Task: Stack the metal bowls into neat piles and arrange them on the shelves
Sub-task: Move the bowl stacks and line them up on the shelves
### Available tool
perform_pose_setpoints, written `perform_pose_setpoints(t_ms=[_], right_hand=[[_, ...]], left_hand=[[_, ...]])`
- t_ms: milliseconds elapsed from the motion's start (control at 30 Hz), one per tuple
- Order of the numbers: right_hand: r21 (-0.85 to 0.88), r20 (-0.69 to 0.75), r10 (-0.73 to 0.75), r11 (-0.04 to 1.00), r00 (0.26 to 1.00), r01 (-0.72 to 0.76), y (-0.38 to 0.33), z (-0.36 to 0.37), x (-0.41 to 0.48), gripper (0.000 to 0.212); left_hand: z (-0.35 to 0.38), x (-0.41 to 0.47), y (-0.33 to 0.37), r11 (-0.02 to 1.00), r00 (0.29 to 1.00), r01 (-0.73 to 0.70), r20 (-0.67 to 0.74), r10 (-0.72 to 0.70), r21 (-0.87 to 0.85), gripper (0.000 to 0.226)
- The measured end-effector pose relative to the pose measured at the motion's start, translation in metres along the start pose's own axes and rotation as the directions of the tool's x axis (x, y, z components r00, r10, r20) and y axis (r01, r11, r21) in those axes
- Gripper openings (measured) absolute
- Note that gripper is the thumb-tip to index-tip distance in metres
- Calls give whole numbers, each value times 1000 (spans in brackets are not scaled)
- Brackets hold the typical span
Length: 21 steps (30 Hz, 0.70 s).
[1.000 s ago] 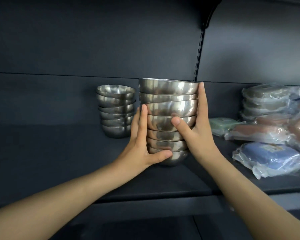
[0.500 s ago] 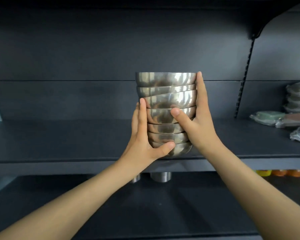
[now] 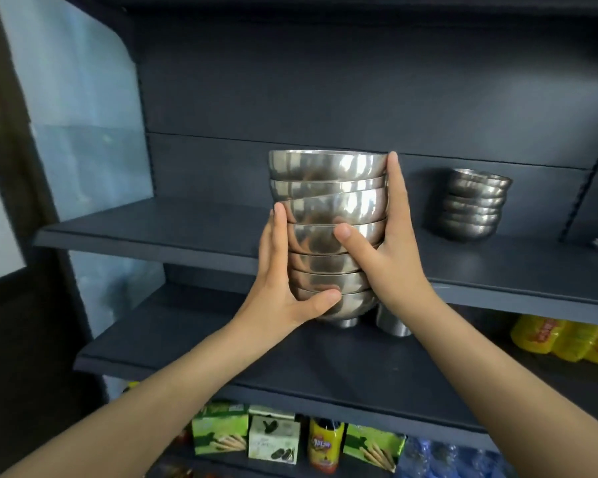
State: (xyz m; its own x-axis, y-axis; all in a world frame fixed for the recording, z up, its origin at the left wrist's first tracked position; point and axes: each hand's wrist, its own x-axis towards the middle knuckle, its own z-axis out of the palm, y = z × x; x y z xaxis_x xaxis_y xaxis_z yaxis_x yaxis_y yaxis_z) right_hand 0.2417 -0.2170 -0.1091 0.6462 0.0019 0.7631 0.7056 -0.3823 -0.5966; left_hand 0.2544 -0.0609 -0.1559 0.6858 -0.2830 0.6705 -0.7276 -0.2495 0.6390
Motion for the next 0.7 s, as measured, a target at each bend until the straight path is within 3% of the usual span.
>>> perform_pose_setpoints(t_ms=[367, 500, 700], right_hand=[[167, 107, -3, 986, 994, -15, -45, 80, -70, 90], [195, 121, -5, 981, 993, -18, -55, 113, -80, 89], [199, 132, -4, 980, 991, -22, -50, 170, -71, 89]], left_hand=[[-69, -114, 11, 992, 992, 110, -70, -106, 54, 105], [-98, -134, 3, 982, 988, 138, -91, -127, 127, 105], [-142, -139, -37, 984, 986, 153, -79, -146, 88, 106]])
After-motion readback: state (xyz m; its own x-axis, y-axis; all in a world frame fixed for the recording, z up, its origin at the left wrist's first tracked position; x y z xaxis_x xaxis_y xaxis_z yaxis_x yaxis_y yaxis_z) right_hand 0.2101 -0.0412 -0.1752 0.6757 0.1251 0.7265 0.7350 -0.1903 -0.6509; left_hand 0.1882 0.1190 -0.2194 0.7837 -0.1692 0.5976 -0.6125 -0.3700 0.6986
